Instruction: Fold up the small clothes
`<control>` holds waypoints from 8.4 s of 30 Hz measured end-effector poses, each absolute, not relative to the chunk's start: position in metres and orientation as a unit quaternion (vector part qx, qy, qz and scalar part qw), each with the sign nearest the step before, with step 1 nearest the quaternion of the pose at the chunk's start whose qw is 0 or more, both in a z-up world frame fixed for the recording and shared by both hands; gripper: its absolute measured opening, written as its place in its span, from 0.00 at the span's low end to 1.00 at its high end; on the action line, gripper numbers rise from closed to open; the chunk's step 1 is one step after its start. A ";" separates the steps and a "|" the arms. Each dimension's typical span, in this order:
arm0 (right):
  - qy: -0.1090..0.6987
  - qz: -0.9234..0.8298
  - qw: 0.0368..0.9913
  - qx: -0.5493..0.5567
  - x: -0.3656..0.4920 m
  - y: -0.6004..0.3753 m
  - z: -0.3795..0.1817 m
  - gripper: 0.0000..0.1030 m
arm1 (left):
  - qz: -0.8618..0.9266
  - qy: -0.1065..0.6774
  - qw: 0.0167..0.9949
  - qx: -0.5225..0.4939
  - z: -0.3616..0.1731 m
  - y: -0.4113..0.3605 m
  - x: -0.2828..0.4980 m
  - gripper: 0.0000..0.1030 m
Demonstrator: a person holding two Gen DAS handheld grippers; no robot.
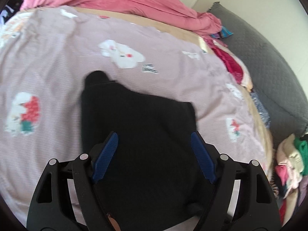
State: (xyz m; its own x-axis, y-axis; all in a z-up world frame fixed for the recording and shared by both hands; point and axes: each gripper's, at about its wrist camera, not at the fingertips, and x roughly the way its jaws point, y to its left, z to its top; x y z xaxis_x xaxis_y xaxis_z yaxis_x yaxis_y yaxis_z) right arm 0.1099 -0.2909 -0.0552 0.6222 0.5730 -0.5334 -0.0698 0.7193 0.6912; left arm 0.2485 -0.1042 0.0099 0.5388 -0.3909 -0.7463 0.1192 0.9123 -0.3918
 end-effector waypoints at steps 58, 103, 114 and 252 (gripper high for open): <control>0.440 0.215 0.846 0.210 0.219 -0.295 -0.044 0.43 | -0.133 0.497 0.848 -0.127 -0.036 -0.083 0.215 0.73; 0.397 0.125 0.899 0.137 0.117 -0.296 -0.034 0.65 | -0.153 0.507 0.838 -0.133 -0.039 -0.066 0.172 0.72; 0.334 0.114 0.927 0.129 0.066 -0.300 -0.006 0.95 | -0.159 0.470 0.857 -0.138 -0.009 -0.048 0.143 0.80; 0.320 -0.051 0.943 0.068 -0.022 -0.305 -0.009 0.96 | -0.045 0.444 0.893 -0.047 -0.013 -0.018 0.044 0.91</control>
